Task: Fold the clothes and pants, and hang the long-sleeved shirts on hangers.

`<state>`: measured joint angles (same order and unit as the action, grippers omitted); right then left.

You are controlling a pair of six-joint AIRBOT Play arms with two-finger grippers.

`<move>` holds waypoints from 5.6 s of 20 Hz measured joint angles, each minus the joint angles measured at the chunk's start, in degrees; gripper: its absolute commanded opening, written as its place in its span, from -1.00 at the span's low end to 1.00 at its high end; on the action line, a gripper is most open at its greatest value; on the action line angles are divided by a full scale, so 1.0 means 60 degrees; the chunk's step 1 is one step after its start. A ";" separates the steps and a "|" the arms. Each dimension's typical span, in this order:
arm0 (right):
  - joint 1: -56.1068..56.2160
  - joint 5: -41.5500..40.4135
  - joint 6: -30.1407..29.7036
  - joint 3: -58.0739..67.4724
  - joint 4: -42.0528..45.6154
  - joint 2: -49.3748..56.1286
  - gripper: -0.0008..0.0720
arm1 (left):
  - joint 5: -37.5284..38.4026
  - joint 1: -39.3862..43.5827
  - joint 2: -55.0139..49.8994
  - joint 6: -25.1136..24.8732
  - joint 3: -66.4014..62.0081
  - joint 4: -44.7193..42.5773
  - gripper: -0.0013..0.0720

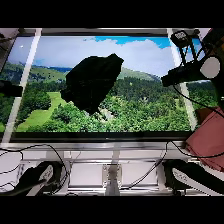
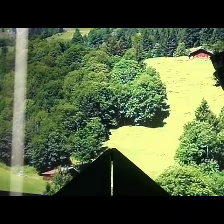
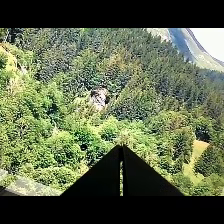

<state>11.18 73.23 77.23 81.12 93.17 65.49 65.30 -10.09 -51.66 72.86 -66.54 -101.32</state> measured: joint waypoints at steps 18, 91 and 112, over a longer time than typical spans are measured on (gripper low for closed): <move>0.0000 -0.0095 0.0004 0.0000 0.0000 0.0000 -0.89 | -0.1249 0.0036 -0.0907 -0.0069 0.2106 0.2739 0.58; -0.5388 0.1690 -0.1290 -0.3526 -0.4153 -0.0160 0.11 | -0.8892 0.7883 -0.0346 -0.1778 0.2422 0.8965 0.06; -0.1778 -0.3708 -0.1712 -0.8134 -0.7726 0.0273 -0.89 | -0.4025 0.5020 -0.1213 -0.2000 0.2426 0.6393 0.05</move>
<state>0.51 50.98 66.96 32.32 46.81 67.13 41.15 20.03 -58.94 60.86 -51.99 -62.96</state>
